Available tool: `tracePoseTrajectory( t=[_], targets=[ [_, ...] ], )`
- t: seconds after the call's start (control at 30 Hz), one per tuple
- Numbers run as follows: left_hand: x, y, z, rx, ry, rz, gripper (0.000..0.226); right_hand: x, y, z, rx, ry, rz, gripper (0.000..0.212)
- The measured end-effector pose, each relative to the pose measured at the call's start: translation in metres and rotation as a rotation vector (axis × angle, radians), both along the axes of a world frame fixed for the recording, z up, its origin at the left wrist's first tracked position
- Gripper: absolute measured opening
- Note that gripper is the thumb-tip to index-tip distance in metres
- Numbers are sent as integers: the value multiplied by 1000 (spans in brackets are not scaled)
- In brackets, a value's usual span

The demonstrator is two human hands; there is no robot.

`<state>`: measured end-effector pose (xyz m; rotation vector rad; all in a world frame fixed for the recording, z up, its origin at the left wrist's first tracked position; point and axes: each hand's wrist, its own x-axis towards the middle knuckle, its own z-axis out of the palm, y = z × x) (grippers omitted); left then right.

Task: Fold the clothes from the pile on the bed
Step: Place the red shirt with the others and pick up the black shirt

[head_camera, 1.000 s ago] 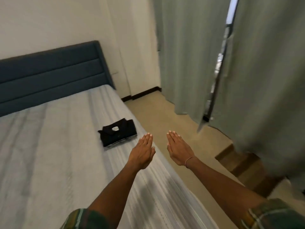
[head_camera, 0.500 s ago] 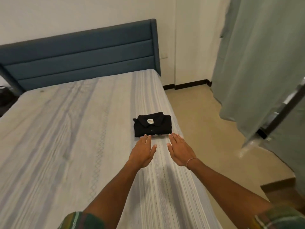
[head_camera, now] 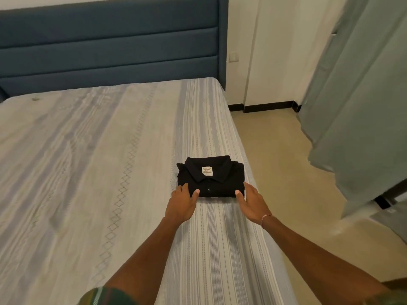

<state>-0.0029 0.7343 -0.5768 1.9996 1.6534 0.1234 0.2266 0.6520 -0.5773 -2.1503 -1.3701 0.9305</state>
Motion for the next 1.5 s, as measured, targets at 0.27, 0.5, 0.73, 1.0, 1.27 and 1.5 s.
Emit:
tracePoseTrajectory(
  t=[0.27,0.5,0.73,1.0,1.27,1.5],
  targets=[
    [11,100,-88,-303,-342,446,96,20,89,-84,17,431,-404,70],
    [27,151,-144,-427,-496,587,112,40,132,-149,-16,516,-491,87],
    [35,149,-144,-503,-780,701,92,44,139,-139,-73,793,-453,72],
    [27,86,-85,-478,-778,659,85,30,66,-90,10,859,-516,65],
    [6,-17,15,-513,-763,535,81,11,-60,16,28,853,-512,56],
    [-9,-118,108,-584,-740,376,88,-17,-194,90,118,797,-583,41]
  ],
)
